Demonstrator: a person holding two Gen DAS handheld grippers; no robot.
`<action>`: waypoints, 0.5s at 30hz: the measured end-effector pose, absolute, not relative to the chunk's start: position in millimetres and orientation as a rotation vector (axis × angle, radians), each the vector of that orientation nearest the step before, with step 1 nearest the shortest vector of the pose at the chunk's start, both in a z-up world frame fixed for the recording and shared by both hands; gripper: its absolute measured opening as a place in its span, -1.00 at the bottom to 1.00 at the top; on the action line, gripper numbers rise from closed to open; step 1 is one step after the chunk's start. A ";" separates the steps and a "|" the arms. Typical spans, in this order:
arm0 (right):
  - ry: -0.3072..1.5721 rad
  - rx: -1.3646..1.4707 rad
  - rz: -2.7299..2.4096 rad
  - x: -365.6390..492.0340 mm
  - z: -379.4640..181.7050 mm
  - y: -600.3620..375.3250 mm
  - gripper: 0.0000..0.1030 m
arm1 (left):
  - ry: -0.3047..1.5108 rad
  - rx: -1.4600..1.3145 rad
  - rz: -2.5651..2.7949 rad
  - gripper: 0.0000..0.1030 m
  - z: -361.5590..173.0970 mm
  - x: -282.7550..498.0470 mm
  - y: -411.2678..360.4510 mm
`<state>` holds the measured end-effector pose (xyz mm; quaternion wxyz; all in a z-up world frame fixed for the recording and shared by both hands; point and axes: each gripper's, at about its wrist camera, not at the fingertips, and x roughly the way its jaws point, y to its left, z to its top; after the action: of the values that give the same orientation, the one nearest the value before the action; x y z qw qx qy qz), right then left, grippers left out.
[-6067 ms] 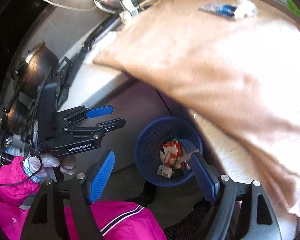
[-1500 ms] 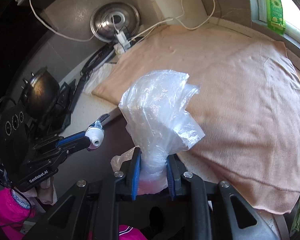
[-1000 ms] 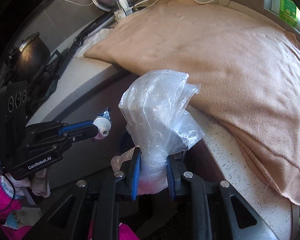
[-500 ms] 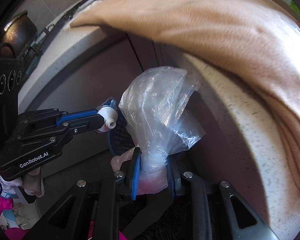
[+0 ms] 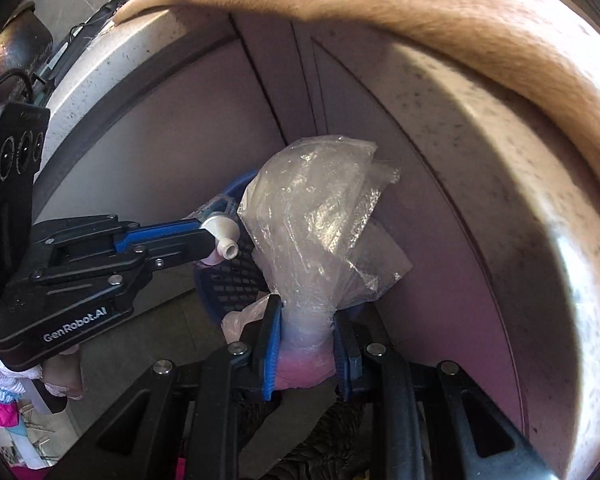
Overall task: Collect trash
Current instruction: 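Open both tools to drop the tube and bag into the basket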
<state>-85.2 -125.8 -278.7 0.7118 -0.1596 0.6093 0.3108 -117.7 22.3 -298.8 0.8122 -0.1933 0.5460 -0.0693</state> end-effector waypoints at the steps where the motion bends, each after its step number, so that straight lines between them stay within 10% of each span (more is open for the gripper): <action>1: 1.352 -0.358 0.689 -85.8 -280.0 -123.7 -0.56 | 1.174 -0.413 -0.143 -0.87 -302.2 -115.9 23.1; 15: 1.366 -0.381 0.683 -88.1 -291.5 -113.3 -0.49 | 1.212 -0.384 -0.098 -0.87 -317.2 -108.9 28.3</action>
<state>-88.1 -113.3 -291.5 0.7061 -0.1714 0.6145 0.3072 -108.9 28.3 -317.2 0.8034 -0.1794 0.5659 -0.0457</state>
